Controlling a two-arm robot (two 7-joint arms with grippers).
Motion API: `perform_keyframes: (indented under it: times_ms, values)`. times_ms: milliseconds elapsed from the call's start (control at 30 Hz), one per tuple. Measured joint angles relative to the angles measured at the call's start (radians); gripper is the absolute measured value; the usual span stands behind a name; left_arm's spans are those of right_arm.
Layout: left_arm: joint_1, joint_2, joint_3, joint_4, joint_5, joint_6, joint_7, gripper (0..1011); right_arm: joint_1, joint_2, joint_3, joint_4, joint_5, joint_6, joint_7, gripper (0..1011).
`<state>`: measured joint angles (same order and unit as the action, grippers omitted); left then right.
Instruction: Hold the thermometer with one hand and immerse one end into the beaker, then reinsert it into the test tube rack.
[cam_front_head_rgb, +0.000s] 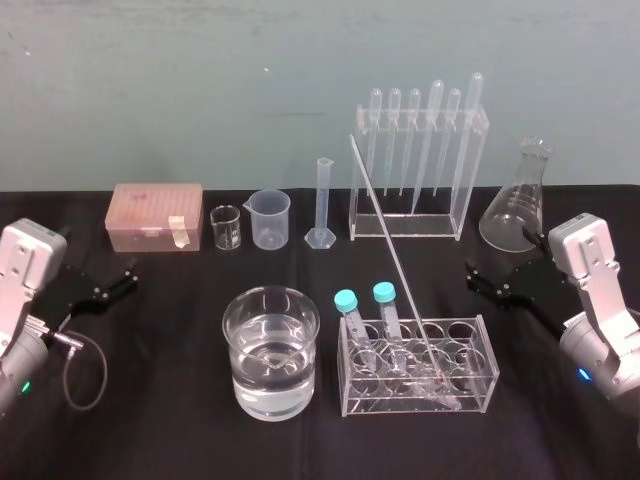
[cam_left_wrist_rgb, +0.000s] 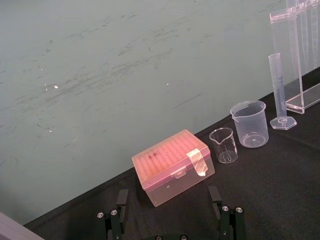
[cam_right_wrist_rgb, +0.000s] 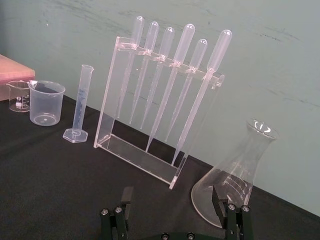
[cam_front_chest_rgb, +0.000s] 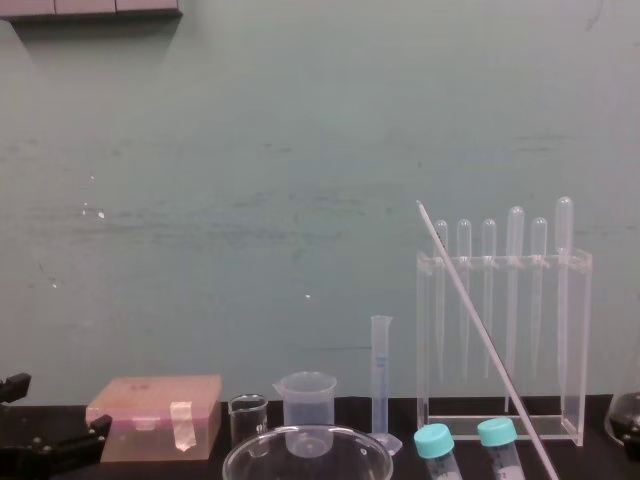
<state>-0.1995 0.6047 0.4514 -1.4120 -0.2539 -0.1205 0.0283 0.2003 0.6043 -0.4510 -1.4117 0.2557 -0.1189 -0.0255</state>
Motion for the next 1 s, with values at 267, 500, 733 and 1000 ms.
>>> perform_keyframes:
  times_ms: [267, 500, 733, 1000]
  values:
    - [0.000, 0.000, 0.000, 0.000, 0.000, 0.000, 0.000, 1008, -0.001, 0.000, 0.000, 0.000, -0.001, -0.001, -0.001, 1003]
    - [0.000, 0.000, 0.000, 0.000, 0.000, 0.000, 0.000, 1008, -0.001, 0.000, -0.001, 0.000, -0.002, -0.002, -0.002, 1003]
    - [0.000, 0.000, 0.000, 0.000, 0.000, 0.000, 0.000, 1008, -0.001, 0.000, -0.001, 0.000, -0.002, -0.002, -0.003, 1003]
    - [0.000, 0.000, 0.000, 0.000, 0.000, 0.000, 0.000, 1008, -0.001, 0.000, 0.000, 0.000, -0.002, -0.002, -0.003, 1003]
